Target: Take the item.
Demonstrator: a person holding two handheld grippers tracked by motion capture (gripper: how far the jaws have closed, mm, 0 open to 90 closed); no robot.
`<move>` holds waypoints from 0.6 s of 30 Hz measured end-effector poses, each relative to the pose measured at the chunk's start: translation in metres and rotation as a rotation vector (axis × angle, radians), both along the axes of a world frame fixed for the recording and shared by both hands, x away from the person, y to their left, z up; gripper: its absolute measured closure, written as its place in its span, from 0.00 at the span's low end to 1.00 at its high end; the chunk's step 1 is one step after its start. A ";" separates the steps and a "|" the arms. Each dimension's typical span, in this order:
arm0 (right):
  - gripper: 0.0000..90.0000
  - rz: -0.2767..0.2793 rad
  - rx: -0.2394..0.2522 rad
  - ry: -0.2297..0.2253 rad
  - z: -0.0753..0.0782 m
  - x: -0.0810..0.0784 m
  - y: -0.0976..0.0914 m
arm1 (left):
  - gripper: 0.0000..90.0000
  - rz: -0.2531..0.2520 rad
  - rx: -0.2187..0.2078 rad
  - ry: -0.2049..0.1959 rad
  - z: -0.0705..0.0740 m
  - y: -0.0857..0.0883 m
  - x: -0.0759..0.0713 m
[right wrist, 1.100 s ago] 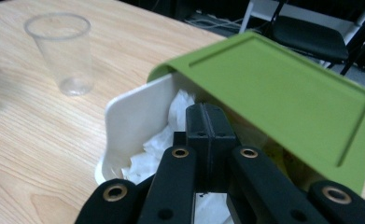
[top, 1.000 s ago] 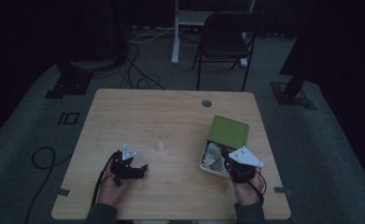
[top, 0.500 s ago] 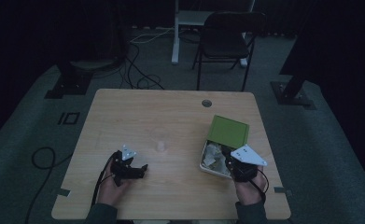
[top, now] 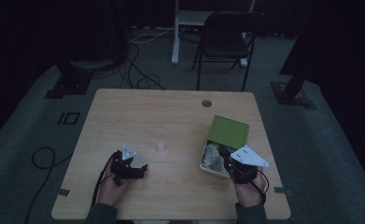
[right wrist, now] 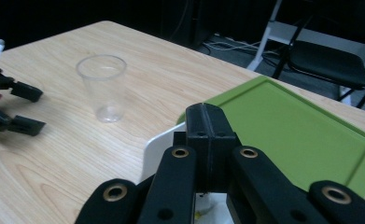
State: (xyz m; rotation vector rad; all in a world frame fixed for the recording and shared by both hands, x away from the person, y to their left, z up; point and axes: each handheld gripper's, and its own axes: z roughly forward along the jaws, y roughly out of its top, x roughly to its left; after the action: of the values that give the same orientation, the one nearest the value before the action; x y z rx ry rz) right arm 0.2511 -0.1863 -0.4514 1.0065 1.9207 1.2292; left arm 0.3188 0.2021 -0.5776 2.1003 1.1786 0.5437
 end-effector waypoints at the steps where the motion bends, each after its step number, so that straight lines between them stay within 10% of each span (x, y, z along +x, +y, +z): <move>1: 1.00 0.002 -0.001 -0.001 0.000 0.000 0.001 | 0.12 0.000 0.000 0.000 0.000 0.000 0.000; 18: 1.00 0.077 0.021 -0.023 0.008 -0.009 0.011 | 0.12 0.000 0.000 0.000 0.000 0.000 0.000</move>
State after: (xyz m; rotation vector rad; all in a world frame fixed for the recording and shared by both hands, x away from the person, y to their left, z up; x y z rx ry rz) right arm 0.2422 -0.1749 -0.4430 0.9323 1.9488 1.3008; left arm 0.3188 0.2021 -0.5776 2.1001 1.1790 0.5435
